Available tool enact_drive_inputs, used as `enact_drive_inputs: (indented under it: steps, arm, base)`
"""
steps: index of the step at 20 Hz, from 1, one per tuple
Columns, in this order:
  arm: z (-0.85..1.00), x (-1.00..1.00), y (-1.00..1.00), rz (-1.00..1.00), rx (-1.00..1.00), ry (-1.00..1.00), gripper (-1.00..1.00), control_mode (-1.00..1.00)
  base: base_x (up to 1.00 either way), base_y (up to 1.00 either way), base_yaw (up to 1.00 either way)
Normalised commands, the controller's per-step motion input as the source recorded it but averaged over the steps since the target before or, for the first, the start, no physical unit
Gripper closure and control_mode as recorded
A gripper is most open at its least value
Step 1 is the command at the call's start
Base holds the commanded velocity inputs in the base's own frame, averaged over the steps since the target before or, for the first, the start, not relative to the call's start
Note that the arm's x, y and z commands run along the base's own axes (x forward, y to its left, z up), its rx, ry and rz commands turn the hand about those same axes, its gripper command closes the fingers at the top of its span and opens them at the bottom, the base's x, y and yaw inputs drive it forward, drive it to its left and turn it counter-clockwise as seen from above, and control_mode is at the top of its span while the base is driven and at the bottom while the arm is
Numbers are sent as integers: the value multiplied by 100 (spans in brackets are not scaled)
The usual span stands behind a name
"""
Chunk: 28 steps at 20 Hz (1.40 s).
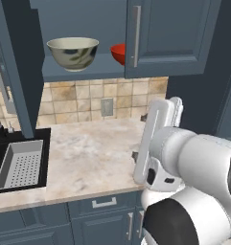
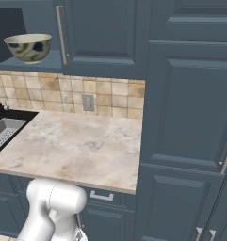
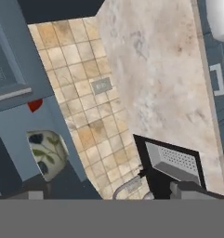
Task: Open the cabinet. Pick the bowls from the counter and place them in the cabinet. Then close the cabinet.
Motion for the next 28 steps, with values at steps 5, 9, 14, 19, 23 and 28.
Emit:
enact_drive_inputs:
  steps: [5,9,14,19,23,28]
  arm:
    - [-15,-65,52,-10,0,-18,-100,-100]
    - [0,-19,55,-12,-2,0,-100,-100]
    - [0,12,17,-4,-3,13,-100,-100]
    - [39,-40,27,0,-23,-7,-100,-100]
    - [15,-53,17,-5,-35,-18,-100,-100]
    - [2,-19,15,-12,-41,-9,-100,-100]
  base:
    - [0,0,0]
    - [0,0,0]
    - [0,0,0]
    - [0,0,0]
    - [0,0,0]
    - [0,0,0]
